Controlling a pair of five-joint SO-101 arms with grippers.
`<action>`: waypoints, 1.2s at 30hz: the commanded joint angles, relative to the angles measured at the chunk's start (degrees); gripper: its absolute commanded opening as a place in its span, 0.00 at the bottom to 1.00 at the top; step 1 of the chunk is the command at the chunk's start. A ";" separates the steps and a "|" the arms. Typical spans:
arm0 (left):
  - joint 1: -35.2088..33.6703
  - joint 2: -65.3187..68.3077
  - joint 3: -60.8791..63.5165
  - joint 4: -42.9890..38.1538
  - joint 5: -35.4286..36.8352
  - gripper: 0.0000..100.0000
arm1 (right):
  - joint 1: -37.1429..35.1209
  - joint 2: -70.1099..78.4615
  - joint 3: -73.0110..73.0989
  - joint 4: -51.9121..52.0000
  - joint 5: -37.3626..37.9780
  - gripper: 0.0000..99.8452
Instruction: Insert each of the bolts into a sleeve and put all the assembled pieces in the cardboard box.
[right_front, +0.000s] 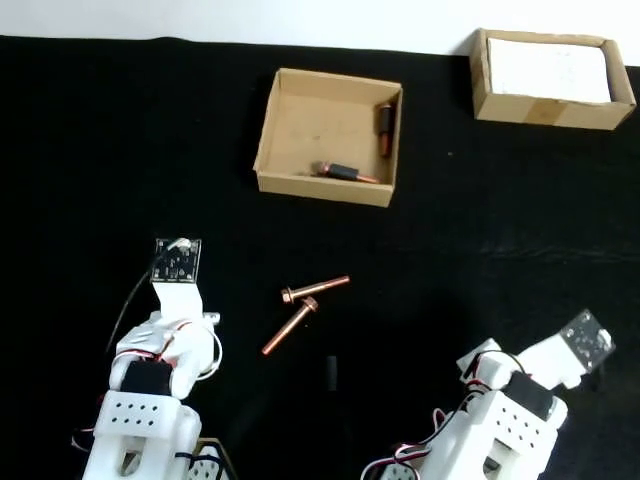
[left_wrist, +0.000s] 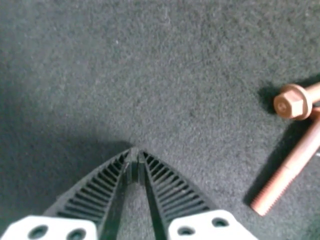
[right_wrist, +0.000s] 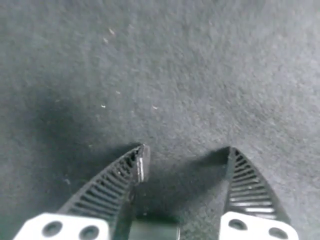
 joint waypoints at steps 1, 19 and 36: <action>0.31 0.22 -3.03 1.23 -0.44 0.03 | 0.48 -0.13 -0.40 0.57 -0.26 0.25; -9.71 -0.22 -2.95 1.32 13.27 0.03 | -13.58 0.48 -44.88 34.77 36.66 0.25; -8.40 -0.22 -3.65 4.48 14.86 0.03 | -24.04 54.46 -53.41 39.60 37.19 0.25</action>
